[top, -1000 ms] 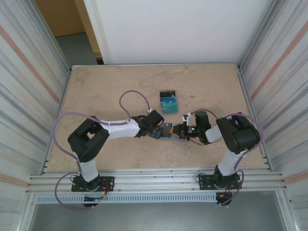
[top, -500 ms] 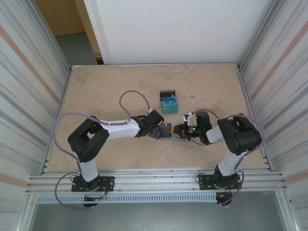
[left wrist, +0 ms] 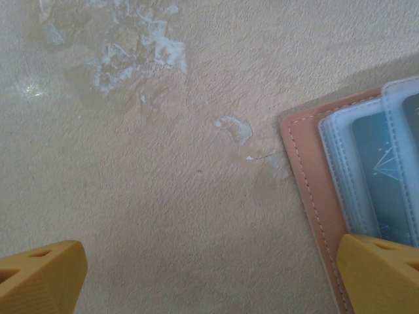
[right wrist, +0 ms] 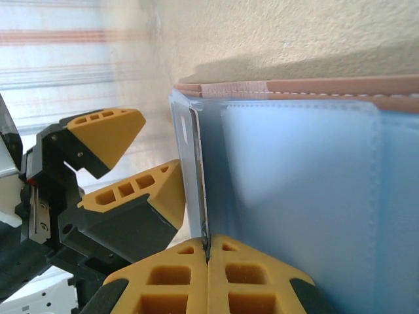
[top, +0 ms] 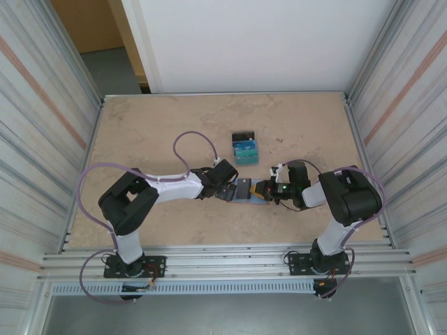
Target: Take the credit cards out of the card holder
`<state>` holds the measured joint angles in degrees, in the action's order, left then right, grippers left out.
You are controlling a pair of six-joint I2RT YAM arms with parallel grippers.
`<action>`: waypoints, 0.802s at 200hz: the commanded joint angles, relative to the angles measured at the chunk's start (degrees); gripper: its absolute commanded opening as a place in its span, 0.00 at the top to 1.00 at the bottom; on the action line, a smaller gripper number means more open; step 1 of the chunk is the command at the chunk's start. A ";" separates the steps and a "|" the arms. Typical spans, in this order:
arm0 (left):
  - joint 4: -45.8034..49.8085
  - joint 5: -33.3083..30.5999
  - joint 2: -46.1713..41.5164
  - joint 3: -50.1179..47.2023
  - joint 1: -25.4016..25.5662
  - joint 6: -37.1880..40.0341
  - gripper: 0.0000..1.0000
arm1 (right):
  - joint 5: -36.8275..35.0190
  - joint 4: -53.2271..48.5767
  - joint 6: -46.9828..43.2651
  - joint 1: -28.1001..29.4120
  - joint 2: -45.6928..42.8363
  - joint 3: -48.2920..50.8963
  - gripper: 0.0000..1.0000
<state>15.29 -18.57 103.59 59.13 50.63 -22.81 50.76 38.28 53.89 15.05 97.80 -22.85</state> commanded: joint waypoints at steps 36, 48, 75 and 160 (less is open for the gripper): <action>5.40 -0.39 -0.80 -0.02 0.40 0.12 0.01 | -2.35 -12.11 -6.04 -0.37 -5.70 -1.13 1.00; 5.55 -0.31 -1.75 0.40 0.40 0.22 0.01 | -2.57 -13.78 -6.70 -0.28 -6.50 -1.44 1.00; 5.48 0.06 -4.49 1.67 0.38 0.46 0.01 | -2.95 -16.33 -7.39 0.05 -7.68 -2.08 1.00; 2.77 4.62 -1.25 6.38 1.57 3.89 0.01 | -3.74 -19.11 -7.83 0.68 -9.38 -2.98 1.00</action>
<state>18.33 -14.96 100.95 63.13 51.40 -21.17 47.55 21.63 47.42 15.31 89.93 -24.56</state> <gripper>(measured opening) 0.986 0.056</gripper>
